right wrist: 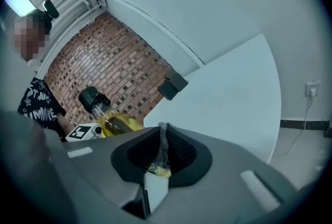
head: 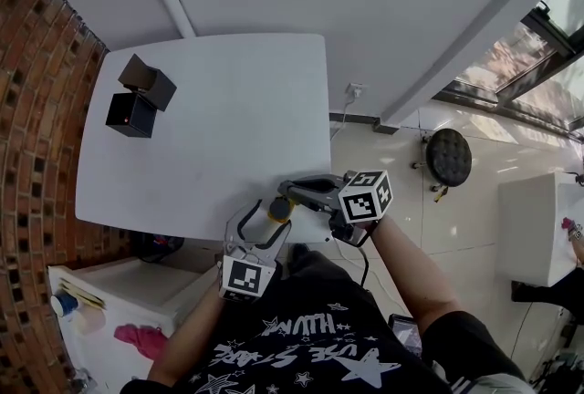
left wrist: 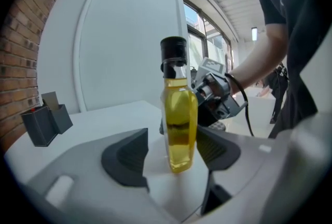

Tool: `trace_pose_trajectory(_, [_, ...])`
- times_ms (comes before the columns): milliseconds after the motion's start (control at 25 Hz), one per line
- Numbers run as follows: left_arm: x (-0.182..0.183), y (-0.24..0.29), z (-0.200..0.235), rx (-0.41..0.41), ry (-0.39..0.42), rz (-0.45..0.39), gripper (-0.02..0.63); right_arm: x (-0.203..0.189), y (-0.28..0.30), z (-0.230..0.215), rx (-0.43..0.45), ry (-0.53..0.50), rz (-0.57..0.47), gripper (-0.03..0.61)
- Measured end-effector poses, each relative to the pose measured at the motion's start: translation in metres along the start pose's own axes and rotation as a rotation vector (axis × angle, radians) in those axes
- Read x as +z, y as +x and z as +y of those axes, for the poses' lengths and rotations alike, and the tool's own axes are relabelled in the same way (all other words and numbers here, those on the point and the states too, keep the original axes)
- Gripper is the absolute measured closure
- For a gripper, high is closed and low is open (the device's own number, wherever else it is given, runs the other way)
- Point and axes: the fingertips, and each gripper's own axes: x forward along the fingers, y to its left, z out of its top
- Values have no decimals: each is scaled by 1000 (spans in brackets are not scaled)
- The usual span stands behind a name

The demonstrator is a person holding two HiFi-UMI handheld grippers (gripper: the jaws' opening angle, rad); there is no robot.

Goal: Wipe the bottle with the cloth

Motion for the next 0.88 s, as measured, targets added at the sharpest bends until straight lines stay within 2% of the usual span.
trace_pose_trajectory(360, [5, -11, 3, -4, -9, -14, 322, -21, 7, -16, -63, -47, 79, 540])
trace_pose_trajectory(520, [10, -20, 4, -19, -53, -40, 322, -26, 5, -22, -109, -48, 78, 540])
trace_pose_trajectory(600, [12, -26, 8, -12, -61, -45, 321, -23, 1, -27, -149, -30, 35, 540])
trace_pose_trajectory(800, [16, -39, 17, 8, -70, -64, 322, -2, -21, -35, -232, 59, -159, 540])
trace_pose_trajectory(880, [22, -43, 20, 14, -83, -89, 322, 6, -30, -31, -251, 47, -195, 540])
